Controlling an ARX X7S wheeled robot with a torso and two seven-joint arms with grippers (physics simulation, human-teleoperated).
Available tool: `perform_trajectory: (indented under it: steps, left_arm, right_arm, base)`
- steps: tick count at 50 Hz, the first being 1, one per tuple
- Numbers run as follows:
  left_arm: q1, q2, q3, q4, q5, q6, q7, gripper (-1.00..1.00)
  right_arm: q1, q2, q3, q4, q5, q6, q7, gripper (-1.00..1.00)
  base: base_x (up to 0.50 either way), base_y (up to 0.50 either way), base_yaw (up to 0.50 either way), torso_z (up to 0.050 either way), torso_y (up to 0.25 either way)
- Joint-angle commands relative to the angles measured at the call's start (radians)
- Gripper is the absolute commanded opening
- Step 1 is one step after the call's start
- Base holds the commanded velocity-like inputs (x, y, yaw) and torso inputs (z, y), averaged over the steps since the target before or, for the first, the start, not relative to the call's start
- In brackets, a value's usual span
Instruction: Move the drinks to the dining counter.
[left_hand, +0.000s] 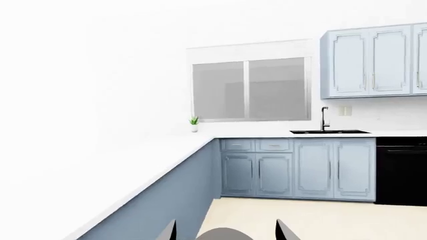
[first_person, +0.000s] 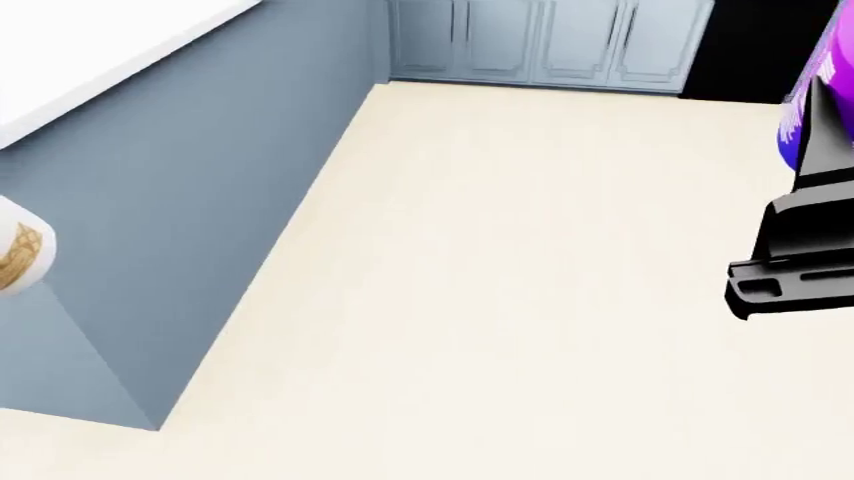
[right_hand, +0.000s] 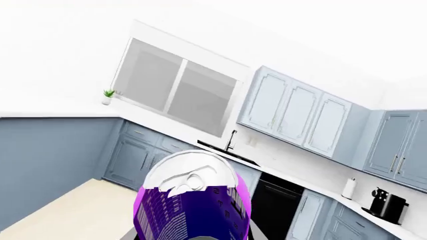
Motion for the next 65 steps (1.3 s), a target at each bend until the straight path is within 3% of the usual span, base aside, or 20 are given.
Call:
perform_trajectory:
  steps: [1,13,34,56,65]
  left_arm:
    - [-0.007,-0.001,-0.004,-0.003,0.002,0.008,-0.004,-1.0]
    - [-0.004,-0.002,-0.004,-0.001,0.001,0.012,-0.004,-1.0]
    - [-0.001,-0.004,-0.006,-0.002,0.004,0.013,0.0,-1.0]
    - [0.002,-0.004,-0.006,-0.002,0.009,0.014,0.005,-1.0]
    - [0.005,-0.006,-0.013,-0.005,0.003,0.015,0.003,-1.0]
  right_arm:
    - [0.105,0.023,-0.101,0.003,-0.012,-0.007,0.015,-1.0]
    - [0.197,0.03,-0.214,-0.007,-0.004,-0.042,0.011,-1.0]
    - [0.203,0.03,-0.238,-0.011,-0.03,-0.062,-0.016,-1.0]
    - [0.205,0.023,-0.233,-0.016,-0.033,-0.063,-0.022,-1.0]
    - [0.266,0.01,-0.306,-0.016,-0.028,-0.049,0.003,-1.0]
  base:
    - [-0.49,-0.07,0.0,0.01,0.0]
    - [-0.49,-0.07,0.0,0.0,0.001]
    - [-0.51,0.01,0.0,0.0,0.0]
    - [-0.52,0.26,0.0,0.0,0.001]
    - [-0.53,0.32,0.0,0.0,0.002]
